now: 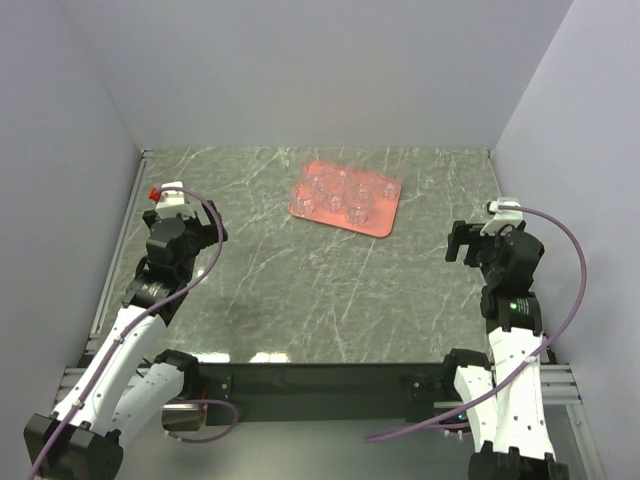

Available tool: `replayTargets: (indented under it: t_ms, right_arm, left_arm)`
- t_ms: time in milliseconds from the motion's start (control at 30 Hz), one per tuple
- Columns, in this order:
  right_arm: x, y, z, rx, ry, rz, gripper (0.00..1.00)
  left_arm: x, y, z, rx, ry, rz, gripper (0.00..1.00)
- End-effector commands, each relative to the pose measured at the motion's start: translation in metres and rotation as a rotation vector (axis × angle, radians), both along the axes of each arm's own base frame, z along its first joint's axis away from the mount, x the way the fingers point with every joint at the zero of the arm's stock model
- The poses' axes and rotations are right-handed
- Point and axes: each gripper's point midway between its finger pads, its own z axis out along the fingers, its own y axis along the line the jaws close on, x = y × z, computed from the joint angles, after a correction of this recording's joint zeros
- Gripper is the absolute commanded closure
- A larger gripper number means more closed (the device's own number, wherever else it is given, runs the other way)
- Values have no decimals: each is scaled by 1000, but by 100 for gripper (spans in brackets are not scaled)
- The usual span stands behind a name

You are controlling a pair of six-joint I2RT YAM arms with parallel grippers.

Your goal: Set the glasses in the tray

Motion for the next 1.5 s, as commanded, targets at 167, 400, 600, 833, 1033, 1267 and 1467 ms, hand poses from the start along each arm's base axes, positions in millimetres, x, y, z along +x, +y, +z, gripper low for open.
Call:
replayTargets:
  t_ms: [167, 400, 600, 833, 1033, 1267, 1467]
  right_arm:
    - [2, -12, 8, 77, -87, -121, 0]
    - [0, -26, 14, 101, -110, -211, 0]
    - [-10, -47, 23, 137, -195, -334, 1]
    - [-17, -52, 31, 160, -236, -352, 0]
    - [-15, -62, 25, 163, -199, -400, 0]
    - [-11, -61, 19, 160, -169, -387, 0]
    - [-14, -64, 18, 161, -179, -406, 0]
  left_arm:
    - [-11, -2, 9, -35, -27, -23, 1]
    - [-18, 4, 7, -38, -30, 1, 1]
    - [-17, 1, 5, -36, -8, -8, 1]
    - [-22, 2, 16, -47, -51, -15, 1]
    - [-23, 2, 15, -46, -48, -14, 1]
    - [-22, 4, 15, -43, -47, -5, 1]
    - [-22, 2, 15, -42, -45, -14, 1]
